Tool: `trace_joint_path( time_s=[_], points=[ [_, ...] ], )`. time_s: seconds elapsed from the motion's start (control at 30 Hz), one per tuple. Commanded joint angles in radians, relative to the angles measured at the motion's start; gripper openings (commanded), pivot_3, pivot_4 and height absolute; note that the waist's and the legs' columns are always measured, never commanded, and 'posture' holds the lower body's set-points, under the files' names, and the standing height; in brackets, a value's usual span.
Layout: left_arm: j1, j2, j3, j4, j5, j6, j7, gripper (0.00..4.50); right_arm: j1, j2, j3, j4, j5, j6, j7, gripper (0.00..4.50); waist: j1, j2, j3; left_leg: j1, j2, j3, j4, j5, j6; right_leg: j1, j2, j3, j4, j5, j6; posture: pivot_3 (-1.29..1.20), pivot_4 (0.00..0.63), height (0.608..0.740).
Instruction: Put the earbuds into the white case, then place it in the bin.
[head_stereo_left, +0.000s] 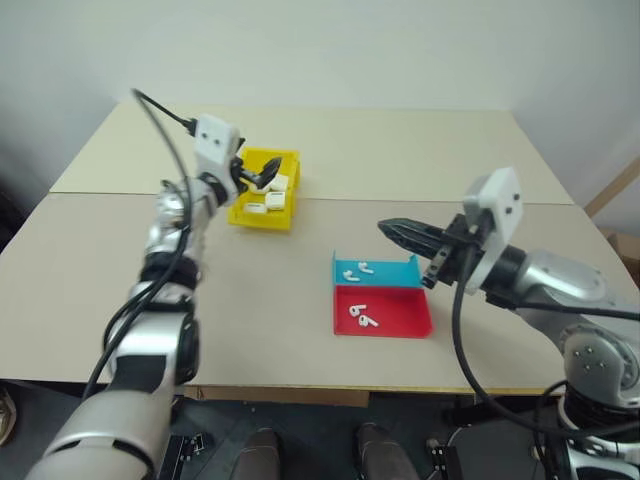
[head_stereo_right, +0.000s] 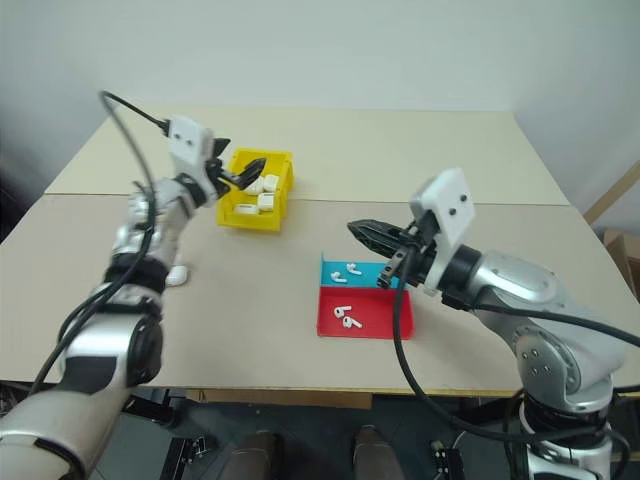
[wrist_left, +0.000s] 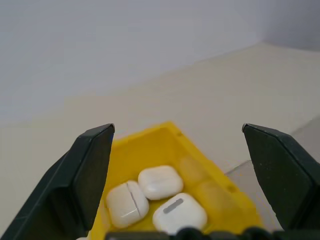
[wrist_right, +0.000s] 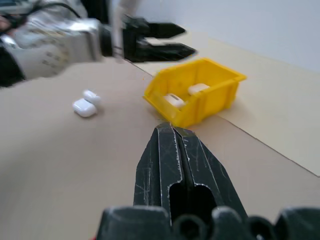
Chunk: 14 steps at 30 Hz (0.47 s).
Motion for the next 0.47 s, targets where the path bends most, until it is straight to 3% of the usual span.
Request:
trace_joint_path(
  time_s=[0.03,0.27,0.47],
  points=[
    [0.211,0.146,0.027,-0.446,-0.220,0.167,-0.270,4.45,0.087,-0.047,-0.047,0.002,-0.030,-0.099,0.068,0.00,-0.006,0.000,0.000,0.000,0.000,0.000,0.000,0.000,0.000,0.000,0.000,0.001,0.000,0.000,0.000,0.00,0.150,0.740],
    [0.528,0.365,0.172,-0.824,-0.530,0.449,-0.417,4.45,0.218,-0.167,-0.127,0.047,-0.015,-0.203,0.258,0.00,0.004,0.000,0.000,0.008,0.002,0.001,0.000,0.002,-0.001,0.008,0.000,0.000,-0.001,0.001,0.000,0.00,0.150,0.740],
    [0.646,0.467,0.237,-0.945,-0.602,0.505,-0.466,4.45,0.230,-0.257,-0.150,0.077,0.007,-0.243,0.381,0.00,0.003,0.000,0.000,0.013,0.002,0.001,-0.001,0.001,-0.001,0.015,0.001,-0.001,-0.004,-0.004,0.005,0.00,0.150,0.740]
  ],
)
